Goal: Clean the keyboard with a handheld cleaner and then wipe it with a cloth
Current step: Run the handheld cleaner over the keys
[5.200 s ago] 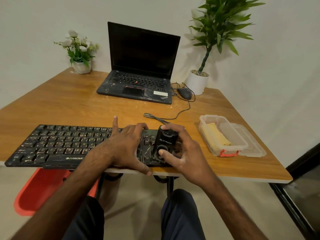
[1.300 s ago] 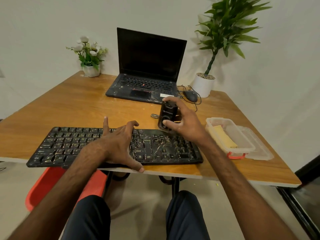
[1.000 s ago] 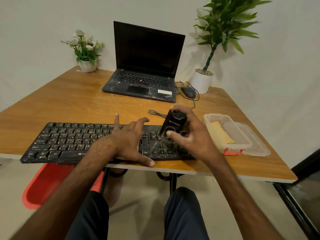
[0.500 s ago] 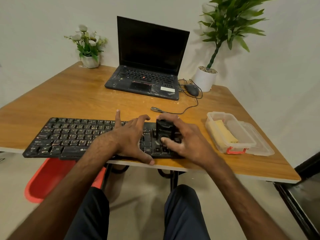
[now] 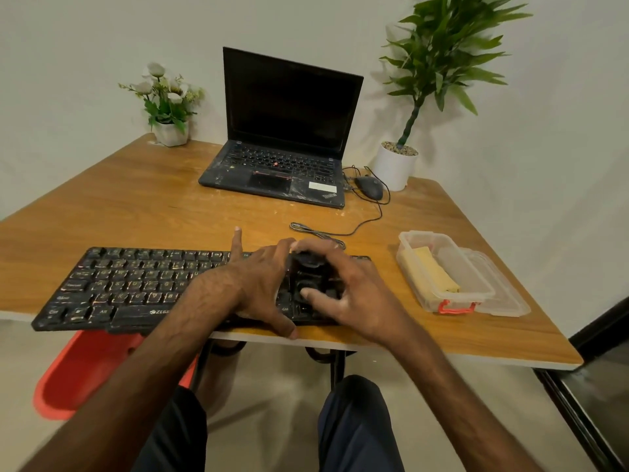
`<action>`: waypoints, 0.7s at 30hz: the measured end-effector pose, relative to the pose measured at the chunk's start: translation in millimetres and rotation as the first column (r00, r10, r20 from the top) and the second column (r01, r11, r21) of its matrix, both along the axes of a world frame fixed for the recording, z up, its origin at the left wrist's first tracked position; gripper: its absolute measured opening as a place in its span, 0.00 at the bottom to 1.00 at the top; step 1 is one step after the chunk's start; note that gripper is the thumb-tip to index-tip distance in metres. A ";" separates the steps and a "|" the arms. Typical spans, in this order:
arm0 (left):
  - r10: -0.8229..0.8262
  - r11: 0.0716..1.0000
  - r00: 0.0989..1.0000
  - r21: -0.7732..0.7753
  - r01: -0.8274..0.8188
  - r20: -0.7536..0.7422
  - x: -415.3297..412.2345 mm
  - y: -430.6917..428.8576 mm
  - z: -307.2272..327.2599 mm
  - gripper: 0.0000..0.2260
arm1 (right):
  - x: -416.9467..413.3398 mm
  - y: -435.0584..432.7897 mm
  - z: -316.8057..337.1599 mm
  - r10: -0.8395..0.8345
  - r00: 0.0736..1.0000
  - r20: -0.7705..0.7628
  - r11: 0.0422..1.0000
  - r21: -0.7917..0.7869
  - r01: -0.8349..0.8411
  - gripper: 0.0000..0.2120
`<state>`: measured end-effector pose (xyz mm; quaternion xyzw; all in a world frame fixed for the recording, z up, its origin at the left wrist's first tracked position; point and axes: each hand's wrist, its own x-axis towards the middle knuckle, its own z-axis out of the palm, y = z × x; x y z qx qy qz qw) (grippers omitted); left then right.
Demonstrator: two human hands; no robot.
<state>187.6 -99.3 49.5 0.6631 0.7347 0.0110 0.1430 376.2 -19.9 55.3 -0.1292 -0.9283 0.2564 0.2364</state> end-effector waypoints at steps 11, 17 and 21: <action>0.030 0.998 1.000 -0.050 -0.029 0.001 -2.1 4.5 1.3 0.63 | 3.0 -4.9 -3.1 0.043 0.999 -0.020 0.998 -0.052 -0.044 0.29; 0.063 0.997 0.997 -0.037 -0.062 0.047 0.3 0.5 3.2 0.62 | 11.3 18.1 0.4 -0.180 0.982 -0.063 0.983 -0.058 0.176 0.31; 0.053 0.998 0.996 -0.027 -0.051 0.072 -2.4 1.0 -0.4 0.63 | 4.2 -5.0 -7.3 0.012 0.999 -0.044 0.999 -0.049 -0.014 0.30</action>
